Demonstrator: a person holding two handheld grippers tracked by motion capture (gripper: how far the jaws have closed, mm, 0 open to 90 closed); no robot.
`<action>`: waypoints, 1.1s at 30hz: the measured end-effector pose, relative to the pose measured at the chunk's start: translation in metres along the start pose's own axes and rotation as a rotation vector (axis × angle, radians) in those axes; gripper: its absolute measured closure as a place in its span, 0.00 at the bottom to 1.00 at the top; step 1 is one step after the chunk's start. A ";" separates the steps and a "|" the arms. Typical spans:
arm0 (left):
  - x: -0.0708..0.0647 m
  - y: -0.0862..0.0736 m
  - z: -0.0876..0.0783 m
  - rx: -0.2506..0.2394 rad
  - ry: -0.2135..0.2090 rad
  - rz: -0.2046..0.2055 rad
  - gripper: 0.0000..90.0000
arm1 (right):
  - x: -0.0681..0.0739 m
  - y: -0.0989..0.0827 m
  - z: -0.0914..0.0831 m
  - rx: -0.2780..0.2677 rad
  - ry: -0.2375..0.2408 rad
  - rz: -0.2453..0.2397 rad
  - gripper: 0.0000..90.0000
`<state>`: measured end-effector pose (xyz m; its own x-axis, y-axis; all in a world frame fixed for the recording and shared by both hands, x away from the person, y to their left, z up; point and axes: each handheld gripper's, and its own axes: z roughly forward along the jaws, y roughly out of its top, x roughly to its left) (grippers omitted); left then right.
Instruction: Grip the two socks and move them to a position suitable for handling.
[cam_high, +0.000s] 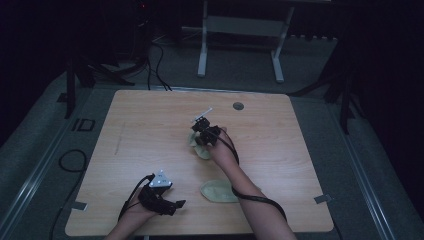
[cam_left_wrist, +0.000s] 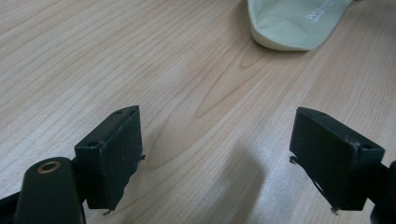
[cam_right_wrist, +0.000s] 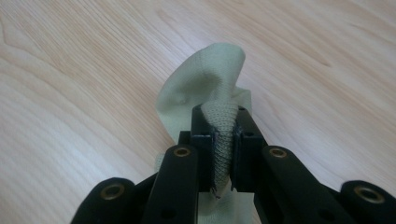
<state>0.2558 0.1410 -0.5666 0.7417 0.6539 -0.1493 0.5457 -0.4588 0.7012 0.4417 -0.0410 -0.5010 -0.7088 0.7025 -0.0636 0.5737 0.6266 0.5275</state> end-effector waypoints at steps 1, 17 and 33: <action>0.000 0.000 0.000 0.000 -0.001 -0.002 0.19 | -0.002 -0.002 -0.005 -0.001 -0.007 -0.006 0.91; -0.001 0.003 0.002 -0.002 -0.004 -0.013 0.19 | -0.039 -0.050 -0.056 -0.007 -0.065 0.002 0.91; -0.005 0.012 0.005 -0.049 -0.038 0.016 0.19 | -0.018 -0.088 -0.008 0.067 0.021 0.010 0.82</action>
<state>0.2602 0.1294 -0.5608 0.7646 0.6234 -0.1636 0.5149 -0.4382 0.7368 0.4008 -0.1120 -0.5394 -0.7113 0.7017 -0.0406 0.6062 0.6417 0.4698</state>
